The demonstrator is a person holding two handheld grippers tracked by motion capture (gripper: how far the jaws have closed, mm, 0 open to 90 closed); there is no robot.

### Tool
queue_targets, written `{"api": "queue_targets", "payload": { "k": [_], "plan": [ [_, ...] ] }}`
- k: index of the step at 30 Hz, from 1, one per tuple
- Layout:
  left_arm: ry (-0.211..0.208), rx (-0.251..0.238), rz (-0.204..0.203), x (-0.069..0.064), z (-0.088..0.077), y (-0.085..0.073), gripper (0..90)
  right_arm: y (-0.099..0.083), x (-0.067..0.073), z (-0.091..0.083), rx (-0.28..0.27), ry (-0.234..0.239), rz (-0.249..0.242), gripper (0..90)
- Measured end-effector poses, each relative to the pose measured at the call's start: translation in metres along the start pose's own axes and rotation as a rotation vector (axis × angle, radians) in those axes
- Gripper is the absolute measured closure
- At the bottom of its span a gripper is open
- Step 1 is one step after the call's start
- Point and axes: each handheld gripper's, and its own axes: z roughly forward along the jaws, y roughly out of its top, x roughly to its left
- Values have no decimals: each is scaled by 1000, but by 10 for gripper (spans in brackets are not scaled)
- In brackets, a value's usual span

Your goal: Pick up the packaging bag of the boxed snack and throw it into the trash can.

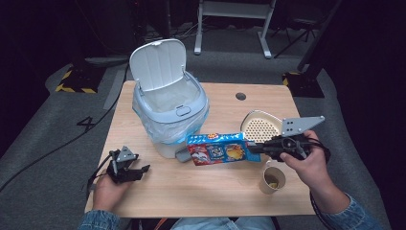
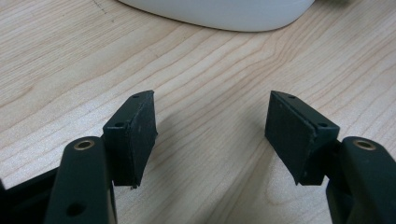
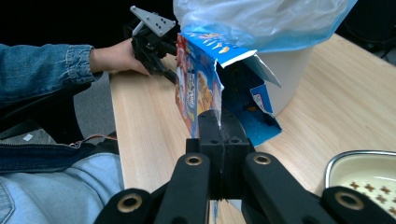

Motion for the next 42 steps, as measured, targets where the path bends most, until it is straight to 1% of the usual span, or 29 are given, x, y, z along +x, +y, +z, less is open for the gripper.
{"api": "queue_targets", "payload": {
  "k": [3,5,11,12,21,23,24,25,28,32,34,35,37,39,40,41,42],
  "plan": [
    [-3,0,-5,0,0,0,342,3,3,-6,1,-9,-7,900],
    [-2,0,-1,0,0,0,342,6,5,-11,-1,-17,-12,900],
    [1,0,-2,0,1,1,338,15,6,-22,-27,-42,-23,900],
    [1,0,-2,0,1,1,338,17,5,-23,-26,-48,-26,900],
    [1,0,-2,0,1,1,338,35,-2,-39,-81,-66,-24,900],
    [1,0,-3,0,1,1,339,39,-3,-42,-87,-69,-29,900],
    [2,-1,-2,0,1,1,339,44,-3,-46,-97,-80,-41,900],
    [0,-1,-3,0,1,1,339,44,-3,-46,-97,-80,-41,900],
    [1,-2,-3,1,1,1,339,51,-4,-50,-111,-94,-54,900],
    [1,-2,-3,0,1,1,339,64,-5,-57,-140,-112,-69,900],
    [1,-1,-2,0,1,1,339,70,-6,-57,-152,-116,-71,900],
    [1,-1,-3,0,1,1,339,78,-8,-56,-169,-120,-81,900],
    [1,-1,-2,0,1,1,338,81,-8,-55,-177,-120,-84,900],
    [1,-1,-2,0,1,1,339,89,-9,-51,-188,-127,-94,900],
    [1,-1,-2,1,1,1,339,96,-10,-46,-198,-127,-99,900],
    [1,-1,-2,1,1,1,339,96,-10,-46,-198,-127,-99,900],
    [1,-1,-2,1,1,1,339,100,-10,-43,-203,-128,-102,900]
  ]
}}
